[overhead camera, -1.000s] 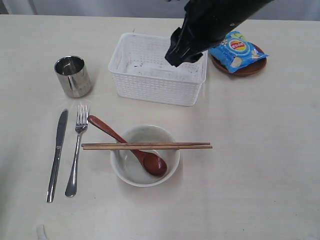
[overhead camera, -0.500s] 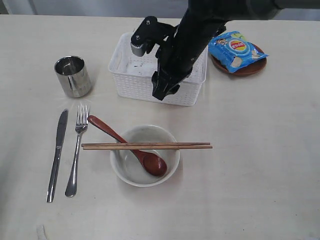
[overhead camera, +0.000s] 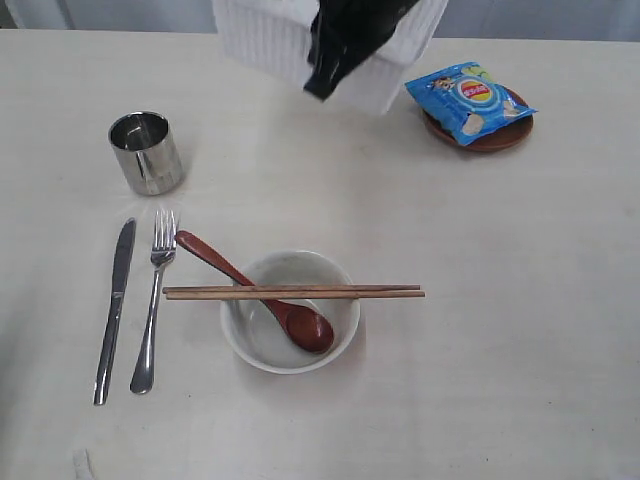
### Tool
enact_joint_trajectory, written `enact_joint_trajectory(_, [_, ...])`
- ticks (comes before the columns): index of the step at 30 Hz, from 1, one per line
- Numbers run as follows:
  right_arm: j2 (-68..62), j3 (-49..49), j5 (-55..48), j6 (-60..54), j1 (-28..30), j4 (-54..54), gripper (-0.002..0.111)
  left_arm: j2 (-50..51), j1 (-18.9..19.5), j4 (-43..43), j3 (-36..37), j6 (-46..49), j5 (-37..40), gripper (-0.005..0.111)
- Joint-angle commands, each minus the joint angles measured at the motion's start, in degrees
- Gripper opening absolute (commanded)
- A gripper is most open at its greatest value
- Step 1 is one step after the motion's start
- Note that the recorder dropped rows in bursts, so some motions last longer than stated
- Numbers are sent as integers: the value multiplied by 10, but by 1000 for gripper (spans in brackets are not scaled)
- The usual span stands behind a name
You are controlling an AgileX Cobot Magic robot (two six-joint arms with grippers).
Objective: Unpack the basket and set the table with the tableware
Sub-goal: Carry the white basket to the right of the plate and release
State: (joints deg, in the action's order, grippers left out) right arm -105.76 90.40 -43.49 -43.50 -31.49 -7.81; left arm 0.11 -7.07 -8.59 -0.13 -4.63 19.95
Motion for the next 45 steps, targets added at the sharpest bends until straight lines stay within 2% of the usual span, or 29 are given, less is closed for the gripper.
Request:
enact_joint_trajectory(1, [35,25,25,118,66,93,0,-1,-3,1,1,-1,0,0])
enact_joint_trajectory(7, [0,28,40,242,221,91,0,-1,-3,1,1,-1,0,0])
enact_joint_trajectory(11, [-57,28,46,262,310,78,0,-1,-3,1,1,-1,0,0])
enact_joint_trajectory(18, [-150,28,60,262,383,65,0,-1,-3,1,1,-1,0,0])
enact_joint_trajectory(23, [-193,28,64,238,387,37,0,-1,-3,1,1,-1,0,0])
enact_joint_trajectory(28, [-218,28,53,83,380,-129,0,-1,-3,1,1,-1,0,0])
enact_joint_trajectory(33, [-219,28,29,13,365,-205,0,-1,-3,1,1,-1,0,0])
enact_joint_trajectory(38, [-218,28,-13,6,342,-228,0,-1,-3,1,1,-1,0,0])
enact_joint_trajectory(45, [-213,28,-68,80,283,-237,0,-1,-3,1,1,-1,0,0])
